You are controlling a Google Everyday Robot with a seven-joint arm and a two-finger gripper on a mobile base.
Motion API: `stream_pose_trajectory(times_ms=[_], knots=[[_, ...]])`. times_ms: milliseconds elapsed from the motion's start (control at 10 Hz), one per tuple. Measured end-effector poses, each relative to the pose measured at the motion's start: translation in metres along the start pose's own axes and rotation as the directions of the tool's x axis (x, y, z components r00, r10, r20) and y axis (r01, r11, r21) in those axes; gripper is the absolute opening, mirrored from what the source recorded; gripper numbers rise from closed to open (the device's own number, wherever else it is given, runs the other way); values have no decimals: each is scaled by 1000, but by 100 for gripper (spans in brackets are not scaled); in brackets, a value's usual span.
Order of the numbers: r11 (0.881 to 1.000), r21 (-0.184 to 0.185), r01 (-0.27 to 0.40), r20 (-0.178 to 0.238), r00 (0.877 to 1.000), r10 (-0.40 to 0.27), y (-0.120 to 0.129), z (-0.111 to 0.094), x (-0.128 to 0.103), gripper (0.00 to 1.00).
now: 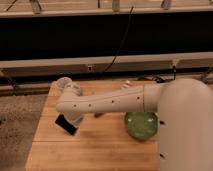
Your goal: Knock the eraser over
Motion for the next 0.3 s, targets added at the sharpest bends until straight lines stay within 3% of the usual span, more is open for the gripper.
stream_pose_trajectory(times_ms=[300], knots=[[1000,10,28,1,1000,-28,-8,-3,-4,2]])
